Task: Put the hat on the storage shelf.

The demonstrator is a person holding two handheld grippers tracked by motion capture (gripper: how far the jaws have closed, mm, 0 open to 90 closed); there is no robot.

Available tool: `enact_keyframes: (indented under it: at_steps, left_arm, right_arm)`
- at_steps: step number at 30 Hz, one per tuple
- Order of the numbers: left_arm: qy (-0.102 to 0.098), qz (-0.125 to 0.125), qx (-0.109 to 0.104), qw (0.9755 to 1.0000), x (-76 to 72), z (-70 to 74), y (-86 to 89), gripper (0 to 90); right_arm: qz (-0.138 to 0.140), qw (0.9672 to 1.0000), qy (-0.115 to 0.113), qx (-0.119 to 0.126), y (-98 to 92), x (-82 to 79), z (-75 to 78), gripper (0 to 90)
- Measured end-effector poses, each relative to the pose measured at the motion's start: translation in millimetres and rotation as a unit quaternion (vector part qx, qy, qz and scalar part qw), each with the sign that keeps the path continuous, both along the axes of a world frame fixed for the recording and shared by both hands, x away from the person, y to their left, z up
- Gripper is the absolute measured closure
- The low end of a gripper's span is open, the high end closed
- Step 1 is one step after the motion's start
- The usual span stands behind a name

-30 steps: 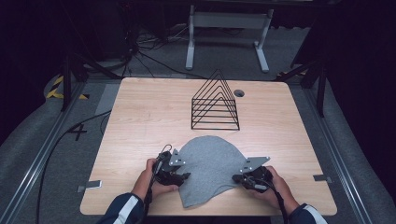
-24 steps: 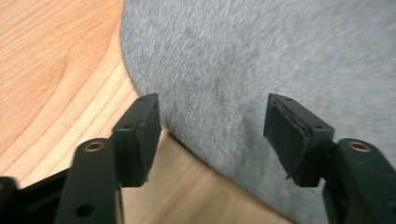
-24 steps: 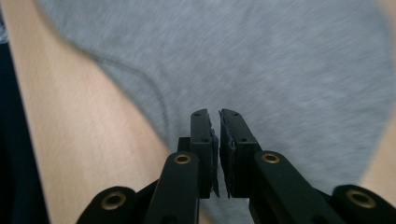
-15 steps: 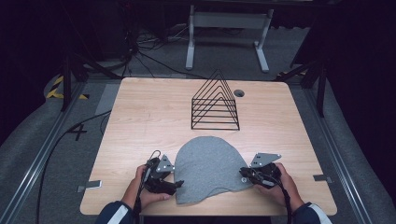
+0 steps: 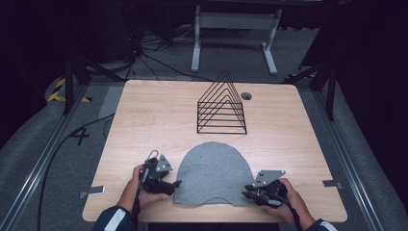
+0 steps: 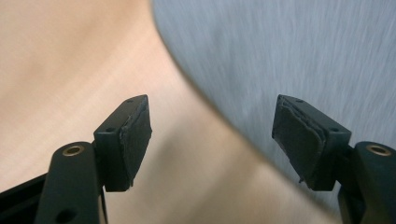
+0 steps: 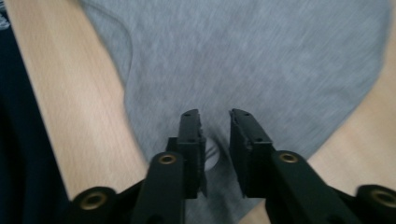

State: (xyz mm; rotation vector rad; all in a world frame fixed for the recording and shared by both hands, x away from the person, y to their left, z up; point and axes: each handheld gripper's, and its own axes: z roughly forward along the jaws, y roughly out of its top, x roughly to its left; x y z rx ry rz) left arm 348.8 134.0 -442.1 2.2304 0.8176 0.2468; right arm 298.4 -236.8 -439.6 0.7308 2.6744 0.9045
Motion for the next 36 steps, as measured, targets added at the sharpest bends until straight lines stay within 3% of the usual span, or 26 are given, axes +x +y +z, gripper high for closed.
enact_keyframes:
  at_steps: [1, 2, 4, 7, 8, 9, 11, 12, 16, 18, 22, 26, 29, 33, 34, 36]
  left_arm:
    - [0.002, -0.003, -0.025, 0.9997, 7.2, 7.2, -0.6, 29.4]
    - [0.004, -0.007, -0.032, 0.9994, 14.7, 12.2, -3.5, 28.8]
    - [0.015, -0.022, -0.018, 0.9995, 30.2, 11.1, -15.3, 26.6]
    - [0.018, -0.025, 0.019, 0.9993, 42.4, 2.4, -27.0, 23.2]
    - [0.027, -0.024, 0.001, 0.9993, 47.1, -2.7, -27.8, 22.8]
    - [0.032, -0.024, -0.004, 0.9992, 49.7, -4.8, -27.3, 22.1]
    - [0.036, -0.02, -0.003, 0.9991, 51.5, -7.1, -26.9, 21.0]
    - [0.043, -0.016, 0.009, 0.9989, 56.6, -13.8, -26.1, 19.3]
    - [0.051, -0.012, -0.001, 0.9986, 57.9, -17.2, -25.7, 18.8]
    - [0.044, -0.011, 0.005, 0.999, 56.4, -21.0, -29.0, 18.7]
    - [0.013, -0.021, 0.047, 0.9986, 49.1, -24.8, -39.6, 15.1]
    - [0.01, -0.013, 0.041, 0.999, 46.5, -26.1, -42.4, 14.8]
    - [0.017, -0.012, 0.047, 0.9987, 45.0, -24.2, -43.5, 16.3]
    - [0.021, -0.025, 0.054, 0.998, 43.5, -20.5, -44.8, 27.2]
    - [0.024, -0.028, 0.054, 0.9979, 42.7, -20.1, -45.3, 27.2]
    - [0.02, -0.031, 0.05, 0.9981, 42.1, -19.4, -47.0, 35.6]
  right_arm:
    - [-0.011, 0.9998, -0.008, 0.018, -0.4, 7.9, 7.1, 66.5]
    - [-0.031, 0.9988, -0.016, 0.035, -0.8, 18.7, 14.3, 61.2]
    - [-0.063, 0.9962, -0.016, 0.058, -1.0, 42.1, 23.8, 54.4]
    - [-0.085, 0.9953, -0.03, 0.037, 0.7, 72.8, 20.3, 45.2]
    - [-0.089, 0.9951, -0.018, 0.038, -0.2, 80.8, 15.9, 41.9]
    - [-0.093, 0.9946, -0.003, 0.045, -2.1, 88.7, 10.1, 38.1]
    - [-0.099, 0.9936, 0.008, 0.052, -3.8, 95.3, 4.5, 34.7]
    - [-0.101, 0.9929, 0.015, 0.061, -3.3, 98.6, 1.1, 31.7]
    - [-0.093, 0.9941, 0.013, 0.056, 5.2, 97.6, -3.0, 27.2]
    - [-0.089, 0.9947, 0.016, 0.048, 10.1, 96.0, -7.0, 24.7]
    - [-0.096, 0.9949, 0.015, 0.025, 15.7, 95.3, -17.5, 21.8]
    - [-0.096, 0.9951, 0.009, 0.021, 19.3, 91.3, -19.1, 20.3]
    - [-0.091, 0.9956, 0.009, 0.019, 21.5, 88.8, -18.2, 24.6]
    - [-0.088, 0.9959, 0.012, 0.017, 22.5, 87.3, -16.4, 31.0]
    - [-0.083, 0.9964, 0.014, 0.016, 23.4, 86.1, -15.2, 37.5]
    - [-0.078, 0.9967, 0.015, 0.017, 24.8, 84.6, -14.1, 45.8]
